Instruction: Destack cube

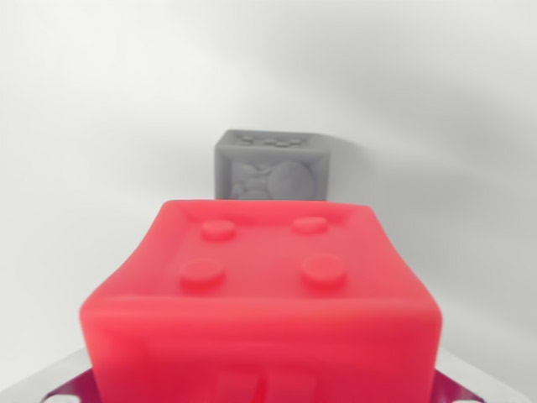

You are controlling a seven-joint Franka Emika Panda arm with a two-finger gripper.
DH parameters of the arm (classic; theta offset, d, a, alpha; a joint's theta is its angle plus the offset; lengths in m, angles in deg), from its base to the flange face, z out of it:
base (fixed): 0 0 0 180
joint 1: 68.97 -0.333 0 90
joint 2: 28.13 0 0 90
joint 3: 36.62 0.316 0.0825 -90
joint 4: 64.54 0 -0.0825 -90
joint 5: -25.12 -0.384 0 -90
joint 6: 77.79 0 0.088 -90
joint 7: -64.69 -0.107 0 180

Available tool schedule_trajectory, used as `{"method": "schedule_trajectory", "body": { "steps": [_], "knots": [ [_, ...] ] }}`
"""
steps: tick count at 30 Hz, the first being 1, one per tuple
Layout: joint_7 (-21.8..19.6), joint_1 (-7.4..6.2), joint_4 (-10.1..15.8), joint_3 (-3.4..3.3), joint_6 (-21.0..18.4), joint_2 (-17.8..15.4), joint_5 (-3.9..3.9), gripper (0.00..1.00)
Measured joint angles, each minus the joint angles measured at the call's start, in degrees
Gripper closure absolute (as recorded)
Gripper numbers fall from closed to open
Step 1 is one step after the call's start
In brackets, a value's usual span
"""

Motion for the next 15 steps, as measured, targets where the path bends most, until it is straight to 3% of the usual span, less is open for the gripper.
{"method": "schedule_trajectory", "body": {
  "steps": [15],
  "knots": [
    [0.61, 0.00, -1.04, 0.06, -6.02, -5.07, -0.85, 1.00]
  ]
}}
